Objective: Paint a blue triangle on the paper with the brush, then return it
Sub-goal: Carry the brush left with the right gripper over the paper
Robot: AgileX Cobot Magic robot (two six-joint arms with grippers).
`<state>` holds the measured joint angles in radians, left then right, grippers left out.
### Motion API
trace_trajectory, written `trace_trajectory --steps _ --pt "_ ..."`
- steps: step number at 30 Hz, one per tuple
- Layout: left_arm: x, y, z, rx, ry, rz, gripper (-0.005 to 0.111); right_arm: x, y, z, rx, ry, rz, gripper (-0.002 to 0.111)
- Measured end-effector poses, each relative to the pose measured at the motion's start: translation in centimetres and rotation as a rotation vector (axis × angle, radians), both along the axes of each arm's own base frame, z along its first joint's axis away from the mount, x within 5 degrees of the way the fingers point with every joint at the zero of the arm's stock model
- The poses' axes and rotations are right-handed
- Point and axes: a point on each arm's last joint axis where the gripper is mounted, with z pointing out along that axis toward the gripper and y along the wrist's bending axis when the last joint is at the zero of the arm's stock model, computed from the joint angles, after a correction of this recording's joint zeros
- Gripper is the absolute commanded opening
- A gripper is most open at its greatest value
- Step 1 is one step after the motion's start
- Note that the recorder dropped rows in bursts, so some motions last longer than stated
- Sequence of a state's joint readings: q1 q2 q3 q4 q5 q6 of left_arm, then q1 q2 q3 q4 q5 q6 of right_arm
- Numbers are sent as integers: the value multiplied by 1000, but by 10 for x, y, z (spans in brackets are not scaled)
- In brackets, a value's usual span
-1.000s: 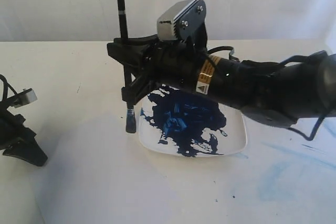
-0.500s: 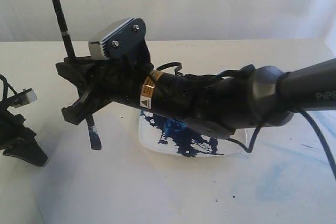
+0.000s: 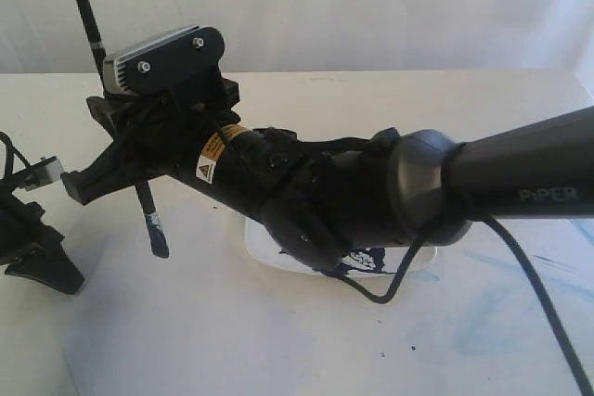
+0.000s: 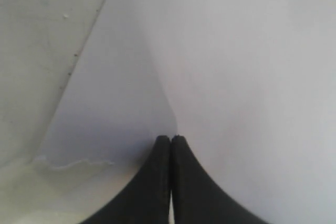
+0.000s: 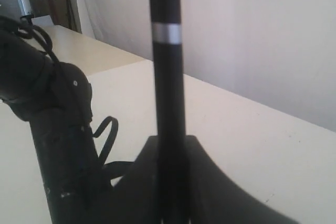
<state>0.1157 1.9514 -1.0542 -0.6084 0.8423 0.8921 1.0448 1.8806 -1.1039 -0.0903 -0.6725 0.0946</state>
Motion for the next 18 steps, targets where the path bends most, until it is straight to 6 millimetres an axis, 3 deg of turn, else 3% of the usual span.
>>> trace_trajectory --steps 6,18 --pt "0 0 0 0 0 0 0 2 4 -18 -32 60 -6 0" --pt "0 0 0 0 0 0 0 2 5 -12 96 37 6 0"
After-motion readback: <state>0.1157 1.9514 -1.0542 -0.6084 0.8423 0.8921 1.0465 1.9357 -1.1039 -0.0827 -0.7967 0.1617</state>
